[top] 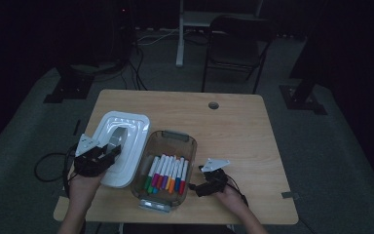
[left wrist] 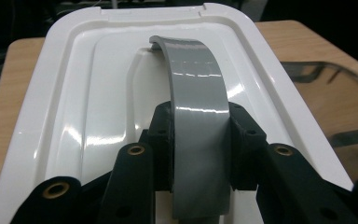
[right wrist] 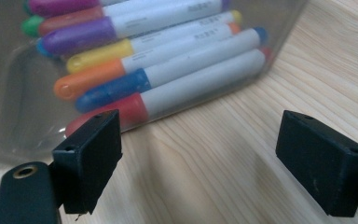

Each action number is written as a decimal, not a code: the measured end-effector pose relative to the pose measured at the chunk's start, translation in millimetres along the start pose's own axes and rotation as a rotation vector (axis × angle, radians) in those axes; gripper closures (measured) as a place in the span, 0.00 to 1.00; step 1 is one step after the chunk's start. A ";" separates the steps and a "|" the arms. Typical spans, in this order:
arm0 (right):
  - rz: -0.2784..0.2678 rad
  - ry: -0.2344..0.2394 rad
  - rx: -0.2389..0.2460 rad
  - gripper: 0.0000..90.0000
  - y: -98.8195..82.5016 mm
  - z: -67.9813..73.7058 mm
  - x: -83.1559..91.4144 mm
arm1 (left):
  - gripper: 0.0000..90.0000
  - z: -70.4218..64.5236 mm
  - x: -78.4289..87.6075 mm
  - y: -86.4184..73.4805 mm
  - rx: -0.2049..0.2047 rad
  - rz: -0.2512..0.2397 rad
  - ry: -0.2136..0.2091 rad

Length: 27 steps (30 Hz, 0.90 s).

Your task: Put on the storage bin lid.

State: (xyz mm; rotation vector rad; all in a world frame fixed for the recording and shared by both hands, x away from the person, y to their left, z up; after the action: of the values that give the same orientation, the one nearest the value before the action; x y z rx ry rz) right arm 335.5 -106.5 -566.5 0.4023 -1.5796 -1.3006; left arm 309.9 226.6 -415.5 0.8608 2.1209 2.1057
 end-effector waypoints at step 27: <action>-0.038 0.074 0.005 0.15 37.1 31.5 -60.1 | 0.76 -26.9 -12.2 -0.8 -0.080 0.049 -0.238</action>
State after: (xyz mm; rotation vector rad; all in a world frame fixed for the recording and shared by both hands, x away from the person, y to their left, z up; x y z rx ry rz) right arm 347.3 -30.3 -560.2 0.4808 -1.5200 -1.2967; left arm 309.2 197.2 -418.3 1.1022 1.9040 1.9796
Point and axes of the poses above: each handheld gripper's, and its own axes: x roughly backward along the jaws, y roughly out of its top, z roughly to its left, the point moved 4 cm from there along -x, roughly forward along the jaws, and after that the axes turned 10 degrees about -z, right-handed, at the moved point
